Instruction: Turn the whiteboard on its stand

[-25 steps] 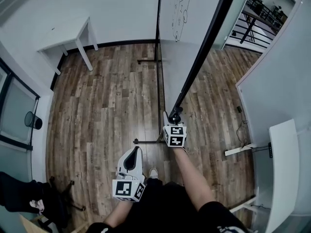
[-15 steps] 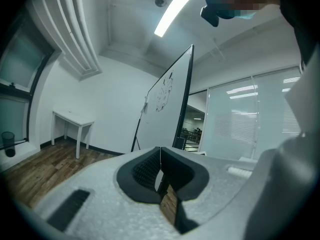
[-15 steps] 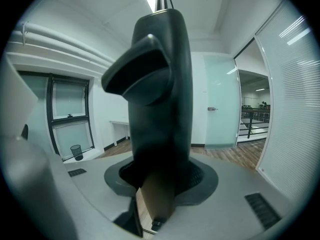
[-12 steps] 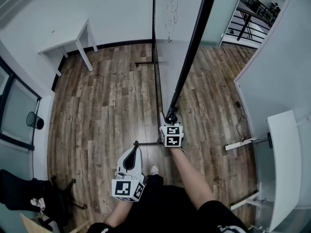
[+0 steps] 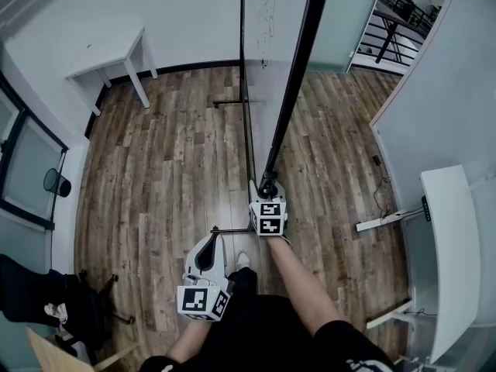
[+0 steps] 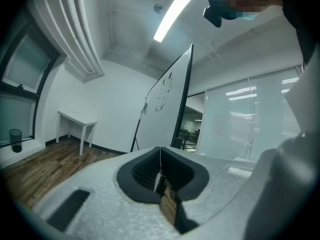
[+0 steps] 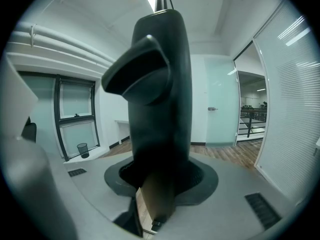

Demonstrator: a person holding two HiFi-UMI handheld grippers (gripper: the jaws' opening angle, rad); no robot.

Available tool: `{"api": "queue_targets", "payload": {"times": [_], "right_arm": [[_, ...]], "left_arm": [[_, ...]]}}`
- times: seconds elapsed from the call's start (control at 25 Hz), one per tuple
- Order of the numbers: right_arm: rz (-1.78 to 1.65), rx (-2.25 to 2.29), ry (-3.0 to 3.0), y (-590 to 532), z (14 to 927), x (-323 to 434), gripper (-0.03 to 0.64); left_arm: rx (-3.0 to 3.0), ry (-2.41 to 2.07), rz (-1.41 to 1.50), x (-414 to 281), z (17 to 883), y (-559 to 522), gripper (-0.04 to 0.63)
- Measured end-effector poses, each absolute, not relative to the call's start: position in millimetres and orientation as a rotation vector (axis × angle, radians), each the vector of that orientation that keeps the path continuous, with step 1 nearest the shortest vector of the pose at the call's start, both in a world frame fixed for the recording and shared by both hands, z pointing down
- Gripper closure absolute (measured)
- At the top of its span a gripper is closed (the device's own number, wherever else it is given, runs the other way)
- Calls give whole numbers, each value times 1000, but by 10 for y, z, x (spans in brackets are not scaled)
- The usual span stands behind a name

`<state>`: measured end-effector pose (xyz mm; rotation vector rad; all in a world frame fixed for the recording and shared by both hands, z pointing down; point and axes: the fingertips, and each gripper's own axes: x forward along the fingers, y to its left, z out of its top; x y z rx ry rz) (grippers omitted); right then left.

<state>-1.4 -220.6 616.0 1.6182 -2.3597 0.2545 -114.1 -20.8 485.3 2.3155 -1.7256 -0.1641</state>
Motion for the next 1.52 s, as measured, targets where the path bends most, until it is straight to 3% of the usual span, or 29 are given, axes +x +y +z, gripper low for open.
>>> {"api": "queue_targets", "payload": {"times": [0.88, 1.52], "right_arm": [[232, 1585, -2398, -422, 6162, 126, 462], [235, 1574, -2380, 273, 6150, 189, 462]], "left_arm": [[2277, -1822, -172, -881, 4989, 1926, 577], [2248, -1865, -175, -896, 4861, 2870, 577]]}}
